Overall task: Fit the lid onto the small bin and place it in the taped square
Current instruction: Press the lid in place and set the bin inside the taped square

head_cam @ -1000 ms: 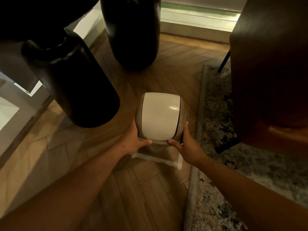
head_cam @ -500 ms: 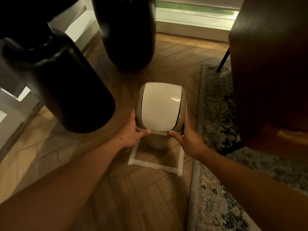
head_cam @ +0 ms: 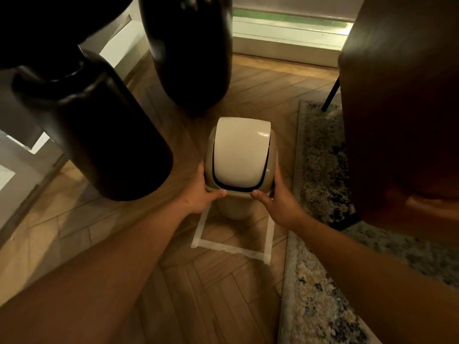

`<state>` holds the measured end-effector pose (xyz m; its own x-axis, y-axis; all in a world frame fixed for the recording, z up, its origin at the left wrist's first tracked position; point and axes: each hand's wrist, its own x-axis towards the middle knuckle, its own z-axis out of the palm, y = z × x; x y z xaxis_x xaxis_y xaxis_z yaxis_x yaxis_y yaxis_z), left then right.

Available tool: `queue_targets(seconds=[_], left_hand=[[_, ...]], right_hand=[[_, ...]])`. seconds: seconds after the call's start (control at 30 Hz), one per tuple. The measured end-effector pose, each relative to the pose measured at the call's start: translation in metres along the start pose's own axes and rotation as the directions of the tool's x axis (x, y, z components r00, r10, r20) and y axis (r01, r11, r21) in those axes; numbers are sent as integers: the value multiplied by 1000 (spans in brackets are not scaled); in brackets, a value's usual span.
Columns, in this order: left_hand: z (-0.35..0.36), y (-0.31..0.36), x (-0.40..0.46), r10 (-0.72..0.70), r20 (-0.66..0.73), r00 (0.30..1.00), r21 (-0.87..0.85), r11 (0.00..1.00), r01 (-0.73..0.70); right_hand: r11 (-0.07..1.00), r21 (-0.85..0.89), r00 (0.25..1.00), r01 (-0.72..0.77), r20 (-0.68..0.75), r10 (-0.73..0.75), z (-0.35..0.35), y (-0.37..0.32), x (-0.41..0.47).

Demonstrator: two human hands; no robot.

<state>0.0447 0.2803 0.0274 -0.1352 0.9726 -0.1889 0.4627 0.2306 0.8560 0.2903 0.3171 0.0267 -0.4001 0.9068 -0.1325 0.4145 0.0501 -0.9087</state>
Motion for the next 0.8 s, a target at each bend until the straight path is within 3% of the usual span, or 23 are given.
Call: queue_targets(seconds=[0.2,0.53,0.8], left_hand=[[-5,22,19,-108,-81,991,81,990,114],[-11,13,-14,-151,86,985,128,982,139],[-3,6,-39,-147,94,985,83,987,139]], right_hand=[[998,-1,998,-62,16,62,-15,-6,27],[981,-76,984,-176,-35,174,-15,-6,-25],[972,-50,973,-230,-52,227,-2,-5,-54]])
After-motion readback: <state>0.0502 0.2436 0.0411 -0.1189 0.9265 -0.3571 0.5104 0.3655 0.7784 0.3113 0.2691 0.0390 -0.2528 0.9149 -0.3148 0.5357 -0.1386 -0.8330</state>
